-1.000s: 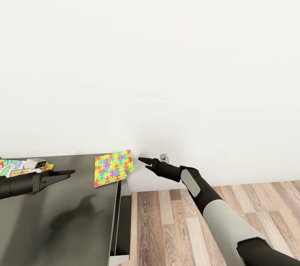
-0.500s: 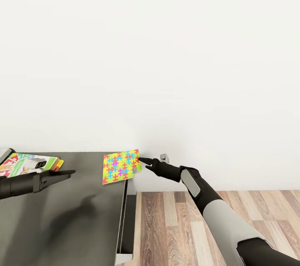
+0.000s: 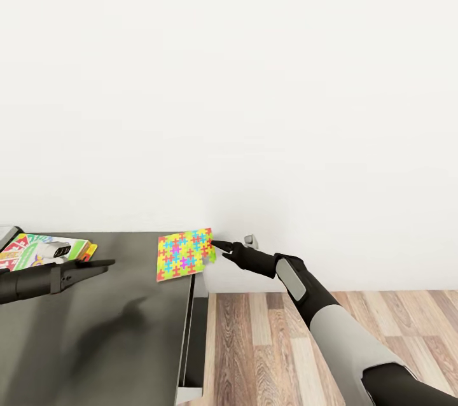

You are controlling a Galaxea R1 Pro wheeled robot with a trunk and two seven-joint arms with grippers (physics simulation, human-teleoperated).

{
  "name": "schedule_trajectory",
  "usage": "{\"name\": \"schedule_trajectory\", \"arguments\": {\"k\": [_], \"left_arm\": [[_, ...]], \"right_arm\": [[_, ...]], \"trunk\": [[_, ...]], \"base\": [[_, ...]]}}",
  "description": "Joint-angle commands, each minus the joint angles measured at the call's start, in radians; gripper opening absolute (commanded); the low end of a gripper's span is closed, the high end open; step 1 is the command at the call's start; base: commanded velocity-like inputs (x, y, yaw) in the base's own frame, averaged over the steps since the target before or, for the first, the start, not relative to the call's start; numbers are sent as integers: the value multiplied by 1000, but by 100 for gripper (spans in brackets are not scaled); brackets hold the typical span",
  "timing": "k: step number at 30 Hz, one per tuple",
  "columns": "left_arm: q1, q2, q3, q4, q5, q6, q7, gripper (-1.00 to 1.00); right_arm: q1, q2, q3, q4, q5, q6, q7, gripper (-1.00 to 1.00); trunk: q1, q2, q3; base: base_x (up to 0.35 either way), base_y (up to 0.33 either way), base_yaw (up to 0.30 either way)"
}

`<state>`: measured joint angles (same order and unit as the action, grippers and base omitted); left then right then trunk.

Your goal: Put all the toys in the child's room - the three board games (two on the bed and one on the table), the two jigsaw puzzles on the table, and the tennis ball on the table - inside the toy box on the table in the child's room.

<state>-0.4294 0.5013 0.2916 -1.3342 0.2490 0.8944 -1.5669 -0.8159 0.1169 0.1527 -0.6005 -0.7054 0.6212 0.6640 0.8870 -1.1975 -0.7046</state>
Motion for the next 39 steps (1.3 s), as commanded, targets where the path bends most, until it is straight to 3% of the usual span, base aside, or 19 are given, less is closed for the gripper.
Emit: {"name": "schedule_trajectory", "arguments": {"k": [1,39], "left_arm": [[0,0,0,0,-1,11,-4,100],[0,0,0,0,0,11,-4,100]], "right_arm": [[-1,0,1,0,-6,6,-1,100],[0,1,1,-1,-6,-2,-1,100]], "trunk": [[0,0,-1],[0,0,-1]], "base": [[0,0,0],[6,22,0]]}}
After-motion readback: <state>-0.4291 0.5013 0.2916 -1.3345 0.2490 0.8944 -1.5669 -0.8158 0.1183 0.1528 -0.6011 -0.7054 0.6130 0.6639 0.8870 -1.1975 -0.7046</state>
